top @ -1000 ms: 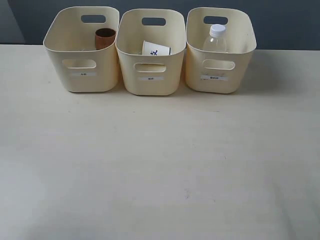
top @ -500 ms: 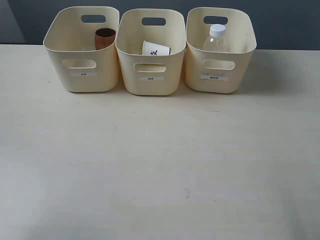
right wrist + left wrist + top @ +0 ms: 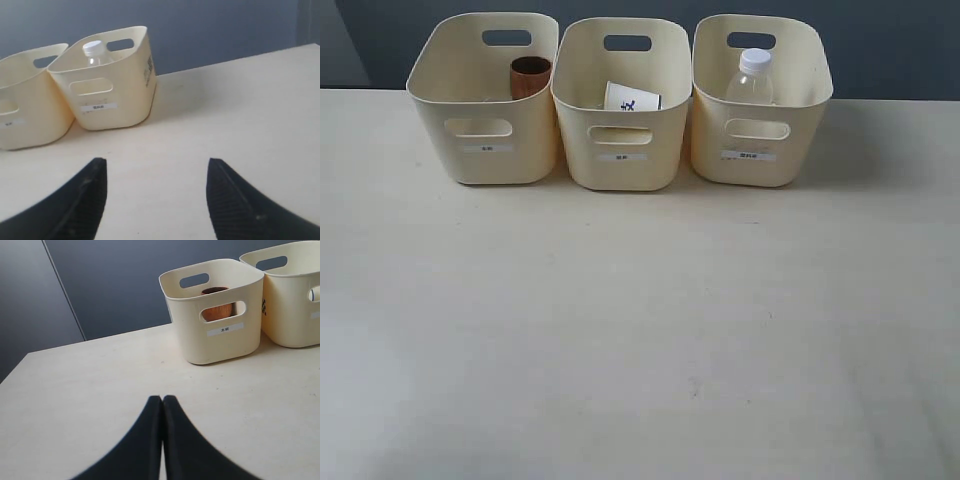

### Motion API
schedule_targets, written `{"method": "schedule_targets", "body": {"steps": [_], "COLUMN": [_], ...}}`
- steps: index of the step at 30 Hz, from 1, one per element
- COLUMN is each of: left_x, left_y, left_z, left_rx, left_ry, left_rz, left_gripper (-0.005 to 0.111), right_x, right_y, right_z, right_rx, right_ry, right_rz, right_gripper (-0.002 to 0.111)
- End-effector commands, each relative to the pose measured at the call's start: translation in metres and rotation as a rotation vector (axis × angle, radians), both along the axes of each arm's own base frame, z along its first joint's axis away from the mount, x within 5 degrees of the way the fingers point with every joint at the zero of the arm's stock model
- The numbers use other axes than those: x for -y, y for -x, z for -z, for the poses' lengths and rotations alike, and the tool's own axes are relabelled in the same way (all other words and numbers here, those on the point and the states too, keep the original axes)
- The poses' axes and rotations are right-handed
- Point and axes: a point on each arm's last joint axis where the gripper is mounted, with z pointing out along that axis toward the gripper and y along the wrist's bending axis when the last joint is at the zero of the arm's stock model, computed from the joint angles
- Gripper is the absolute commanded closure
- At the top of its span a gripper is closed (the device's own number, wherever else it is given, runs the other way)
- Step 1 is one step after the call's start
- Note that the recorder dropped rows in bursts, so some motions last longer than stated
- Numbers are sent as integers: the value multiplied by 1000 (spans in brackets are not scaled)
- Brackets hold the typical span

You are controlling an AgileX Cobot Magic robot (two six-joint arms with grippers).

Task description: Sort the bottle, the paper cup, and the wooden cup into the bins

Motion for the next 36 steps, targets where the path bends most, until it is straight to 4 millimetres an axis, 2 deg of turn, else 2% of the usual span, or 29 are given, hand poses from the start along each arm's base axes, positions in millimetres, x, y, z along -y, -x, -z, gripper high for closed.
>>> {"method": "schedule_targets", "body": {"steps": [1,36], "left_x": [0,0], "left_y": [0,0], "left_z": [0,0], "left_rx": [11,8], "left_ry": [2,2], "left_rz": [3,3], "left_gripper": [107,107], "right_x": [-3,-2], "right_y": [0,0], "right_z": [-1,-1], "right_rx": [28,27], "right_ry": [125,144], "right_rz": [-56,-55], "right_gripper": [51,51]}}
